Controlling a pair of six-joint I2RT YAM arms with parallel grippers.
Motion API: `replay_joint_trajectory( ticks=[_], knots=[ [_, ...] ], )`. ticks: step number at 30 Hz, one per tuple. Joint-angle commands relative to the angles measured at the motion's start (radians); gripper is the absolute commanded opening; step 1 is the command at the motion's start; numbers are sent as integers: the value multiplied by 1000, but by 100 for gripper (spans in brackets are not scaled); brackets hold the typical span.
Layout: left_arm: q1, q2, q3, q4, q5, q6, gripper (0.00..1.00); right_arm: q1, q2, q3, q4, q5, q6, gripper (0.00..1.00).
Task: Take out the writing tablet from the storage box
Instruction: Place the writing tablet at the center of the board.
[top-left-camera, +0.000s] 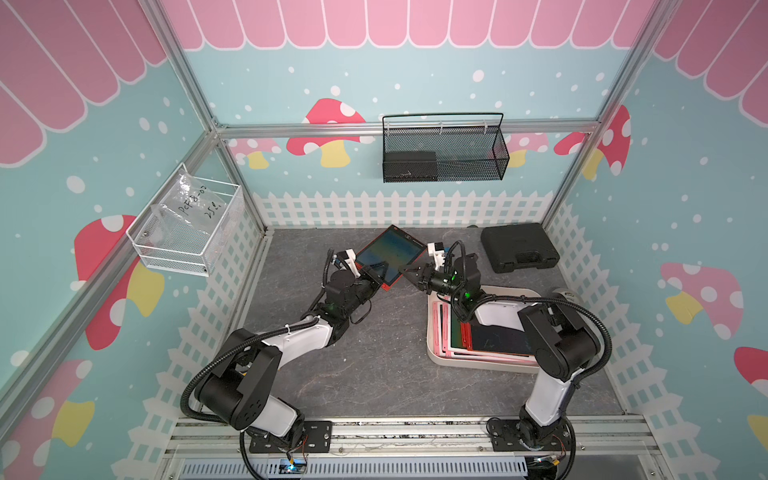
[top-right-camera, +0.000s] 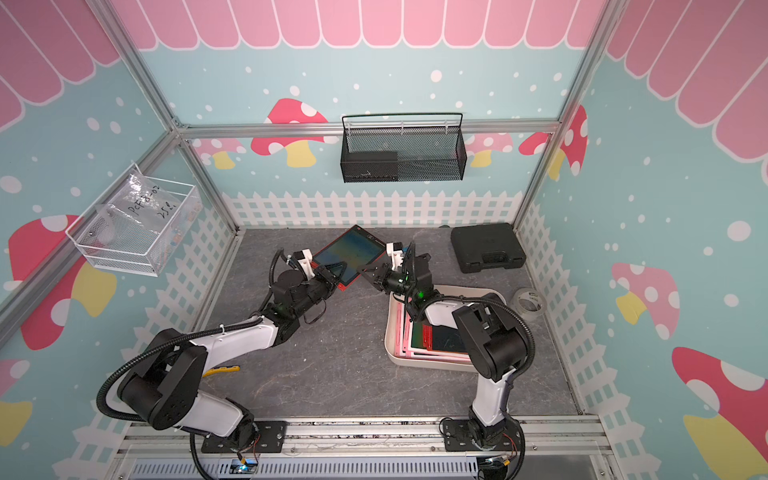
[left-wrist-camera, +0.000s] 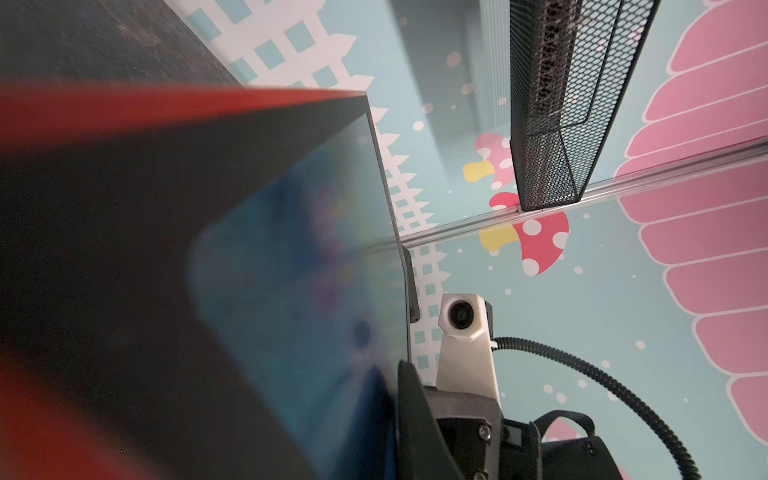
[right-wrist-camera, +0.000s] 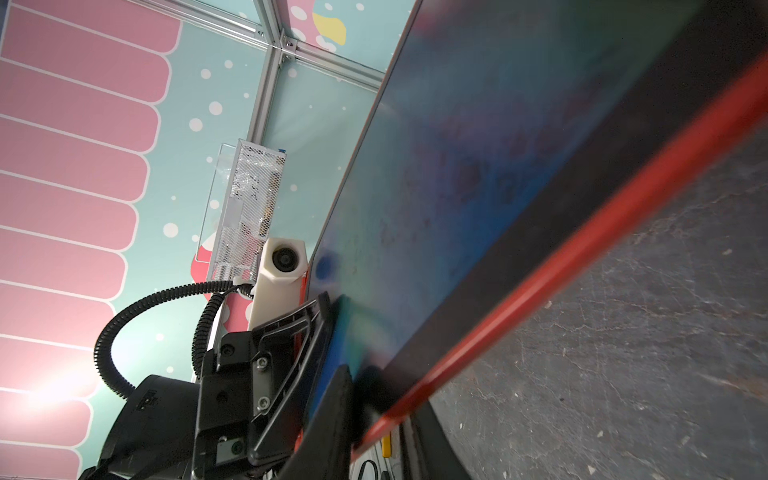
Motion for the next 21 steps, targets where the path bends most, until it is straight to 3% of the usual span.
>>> replay_joint_trajectory(
  ticks=[1,6,10,21],
  knots=[
    [-12,6,-23,5,42,-7,4,8,20,66,35,-3,-20,19],
    [-12,-3,-31,-21,52,3,10,8,27,109,-50,16,-73,15],
    [-11,-23,-50,-59,40,8,23,8,34,135,-99,33,-105,13],
    [33,-111,-111,-90,62,33,35,8,66,183,-114,43,-120,2]
  ],
)
